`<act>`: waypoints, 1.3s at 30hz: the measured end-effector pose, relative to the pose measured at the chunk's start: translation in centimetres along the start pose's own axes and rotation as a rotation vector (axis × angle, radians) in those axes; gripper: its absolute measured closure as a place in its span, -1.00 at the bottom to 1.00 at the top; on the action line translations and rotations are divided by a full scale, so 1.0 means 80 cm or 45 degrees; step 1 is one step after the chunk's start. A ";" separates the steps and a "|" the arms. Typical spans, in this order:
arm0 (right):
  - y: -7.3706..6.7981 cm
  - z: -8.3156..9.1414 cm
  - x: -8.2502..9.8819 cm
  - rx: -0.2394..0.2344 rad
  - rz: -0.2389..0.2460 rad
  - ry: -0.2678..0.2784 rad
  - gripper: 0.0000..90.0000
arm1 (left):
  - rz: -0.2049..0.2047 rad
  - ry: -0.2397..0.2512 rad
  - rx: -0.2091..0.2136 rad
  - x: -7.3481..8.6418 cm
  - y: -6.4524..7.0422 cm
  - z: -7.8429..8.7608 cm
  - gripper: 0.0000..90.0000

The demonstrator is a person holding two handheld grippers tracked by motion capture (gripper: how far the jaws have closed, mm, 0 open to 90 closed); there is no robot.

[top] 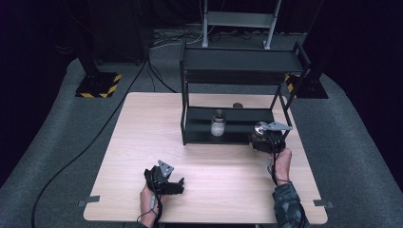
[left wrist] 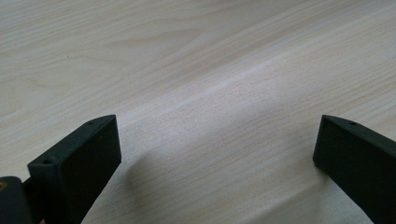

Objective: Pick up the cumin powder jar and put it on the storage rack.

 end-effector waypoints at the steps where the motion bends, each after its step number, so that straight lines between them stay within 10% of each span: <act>1: 0.000 -0.001 -0.001 -0.001 0.001 -0.001 -0.32 | 0.004 0.001 0.002 0.000 0.000 0.000 -0.99; 39: -0.010 -0.028 -0.025 -0.028 0.026 -0.015 -0.32 | 0.006 -0.002 0.007 0.000 -0.001 0.000 -0.99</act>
Point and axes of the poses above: each handheld gripper's, and its own axes: z roughly backward along the jaws, x roughly out of its underside, y roughly to its right, the point moved 8 cm from there along -z, roughly forward along the jaws, and after that the axes turned 2 degrees about -z, right-handed, at the moved point
